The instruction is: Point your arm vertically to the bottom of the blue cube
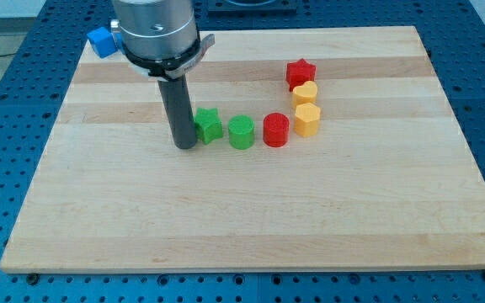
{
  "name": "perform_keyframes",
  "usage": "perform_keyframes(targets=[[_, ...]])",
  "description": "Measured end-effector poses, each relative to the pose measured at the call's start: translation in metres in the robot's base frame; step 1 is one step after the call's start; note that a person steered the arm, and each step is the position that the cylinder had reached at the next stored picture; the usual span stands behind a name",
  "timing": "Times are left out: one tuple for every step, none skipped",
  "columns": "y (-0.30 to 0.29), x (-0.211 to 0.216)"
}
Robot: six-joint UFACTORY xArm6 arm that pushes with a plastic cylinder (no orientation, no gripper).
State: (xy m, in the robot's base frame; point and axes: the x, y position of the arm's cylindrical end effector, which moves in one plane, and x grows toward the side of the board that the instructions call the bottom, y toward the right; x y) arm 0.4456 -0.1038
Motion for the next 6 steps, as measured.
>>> perform_keyframes(targets=[[-0.014,-0.006],[-0.014,-0.006],[-0.012,-0.006],[-0.010,-0.006],[-0.020,-0.011],[-0.066,-0.047]])
